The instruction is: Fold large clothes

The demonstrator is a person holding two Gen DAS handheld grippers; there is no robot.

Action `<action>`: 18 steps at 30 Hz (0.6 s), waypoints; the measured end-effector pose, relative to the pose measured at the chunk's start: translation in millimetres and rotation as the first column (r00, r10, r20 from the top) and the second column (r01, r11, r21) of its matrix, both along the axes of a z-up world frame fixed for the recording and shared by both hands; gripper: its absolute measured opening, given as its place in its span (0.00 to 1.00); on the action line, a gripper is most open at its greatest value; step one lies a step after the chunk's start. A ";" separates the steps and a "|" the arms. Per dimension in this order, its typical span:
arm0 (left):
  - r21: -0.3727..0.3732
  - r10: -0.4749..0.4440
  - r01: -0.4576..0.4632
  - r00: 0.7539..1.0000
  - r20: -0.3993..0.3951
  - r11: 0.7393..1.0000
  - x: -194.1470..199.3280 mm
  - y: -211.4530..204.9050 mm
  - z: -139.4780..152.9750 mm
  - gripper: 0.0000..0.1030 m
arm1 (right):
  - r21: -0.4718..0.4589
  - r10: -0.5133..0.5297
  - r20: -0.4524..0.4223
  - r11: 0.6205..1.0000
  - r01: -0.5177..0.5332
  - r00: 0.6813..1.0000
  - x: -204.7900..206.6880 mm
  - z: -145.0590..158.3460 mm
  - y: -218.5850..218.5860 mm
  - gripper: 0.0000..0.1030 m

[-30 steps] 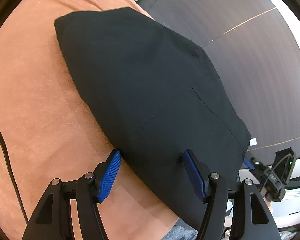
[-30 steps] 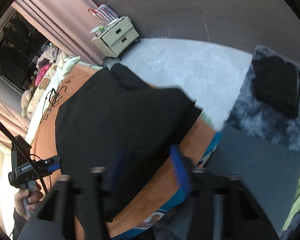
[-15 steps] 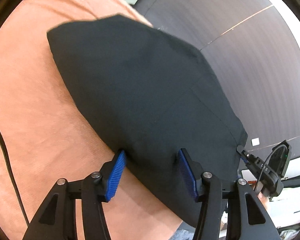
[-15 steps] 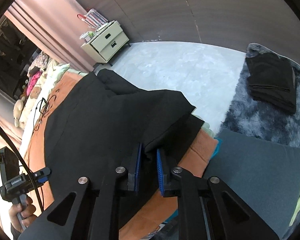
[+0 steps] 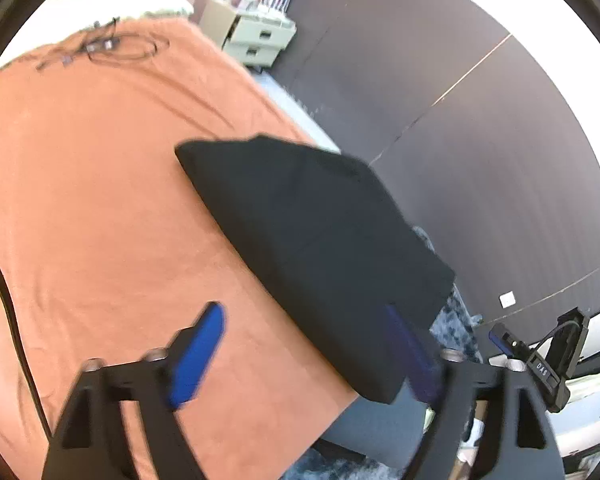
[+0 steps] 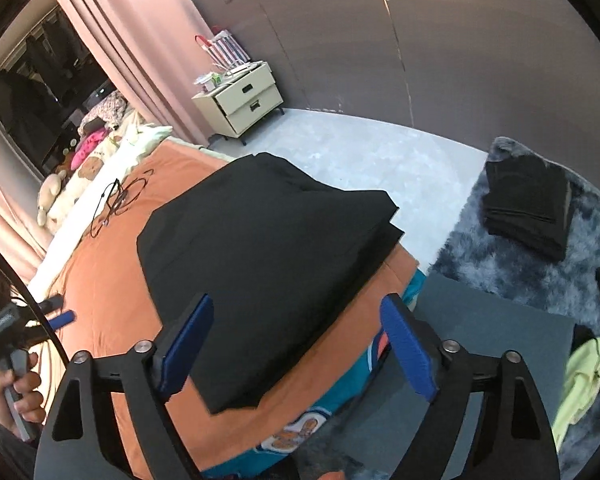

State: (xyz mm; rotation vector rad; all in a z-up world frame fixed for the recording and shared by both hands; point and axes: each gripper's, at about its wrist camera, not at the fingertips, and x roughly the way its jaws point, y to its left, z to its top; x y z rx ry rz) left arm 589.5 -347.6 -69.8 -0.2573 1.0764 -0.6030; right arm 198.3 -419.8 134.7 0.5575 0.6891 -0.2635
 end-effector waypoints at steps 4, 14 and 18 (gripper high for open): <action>0.001 -0.003 0.003 0.998 0.070 1.000 -25.8 11.5 29.0 1.00 | -0.037 -0.002 0.023 0.999 0.003 1.000 -20.8 13.3 20.8 0.91; -0.017 -0.003 0.006 0.985 0.173 1.000 -94.3 58.4 76.3 1.00 | -0.083 0.041 0.067 0.996 -0.035 0.997 -69.0 27.7 62.1 1.00; 0.004 0.012 -0.013 0.969 0.245 1.000 -128.4 80.9 93.5 0.99 | -0.108 0.039 0.096 0.994 -0.029 0.995 -91.3 31.4 79.8 1.00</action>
